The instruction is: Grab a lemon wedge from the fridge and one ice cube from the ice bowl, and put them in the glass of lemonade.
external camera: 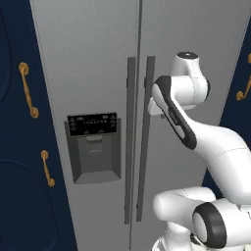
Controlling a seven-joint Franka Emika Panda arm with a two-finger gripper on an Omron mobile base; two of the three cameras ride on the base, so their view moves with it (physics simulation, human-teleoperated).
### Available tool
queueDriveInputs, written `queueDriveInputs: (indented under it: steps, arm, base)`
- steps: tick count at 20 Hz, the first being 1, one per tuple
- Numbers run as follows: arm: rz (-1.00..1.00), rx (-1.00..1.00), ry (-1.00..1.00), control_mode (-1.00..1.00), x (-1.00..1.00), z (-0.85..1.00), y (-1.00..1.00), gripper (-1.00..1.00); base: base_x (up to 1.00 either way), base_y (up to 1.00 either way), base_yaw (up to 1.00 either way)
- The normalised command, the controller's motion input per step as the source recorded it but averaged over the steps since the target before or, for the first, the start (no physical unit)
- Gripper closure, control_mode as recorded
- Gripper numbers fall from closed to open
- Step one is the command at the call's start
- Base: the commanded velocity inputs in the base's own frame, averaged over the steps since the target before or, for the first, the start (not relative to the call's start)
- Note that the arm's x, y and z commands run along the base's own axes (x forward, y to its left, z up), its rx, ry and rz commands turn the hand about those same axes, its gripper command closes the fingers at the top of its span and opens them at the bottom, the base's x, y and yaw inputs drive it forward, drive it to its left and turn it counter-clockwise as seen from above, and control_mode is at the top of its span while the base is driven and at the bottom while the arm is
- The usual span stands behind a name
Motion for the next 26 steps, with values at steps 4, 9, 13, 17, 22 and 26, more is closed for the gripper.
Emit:
queueDriveInputs:
  steps: [4, 9, 13, 17, 22, 26]
  arm:
    - [-0.02, 0.05, 0.0, -1.0, -0.59, 0.0, 0.0, -1.0]
    - [-0.09, 0.1, 0.0, -1.0, -0.94, -0.13, 0.0, -1.0]
    - [-0.09, 0.02, 0.0, -1.0, -0.2, -0.08, 0.0, -1.0]
    - [0.0, 0.03, 0.0, 1.0, -0.42, -0.03, 0.0, -1.0]
    - [0.0, 0.0, 0.0, 1.0, 0.0, 0.0, 0.0, -1.0]
    - [0.0, 0.0, 0.0, 1.0, 0.0, 0.0, 0.0, -1.0]
  base:
    - [0.0, 0.0, 0.0]
    - [0.0, 0.0, 0.0]
    - [0.0, 0.0, 0.0]
    - [-0.25, 0.08, 0.0]
    - [-0.88, 0.22, 0.0]
    - [-0.32, 0.01, -0.01]
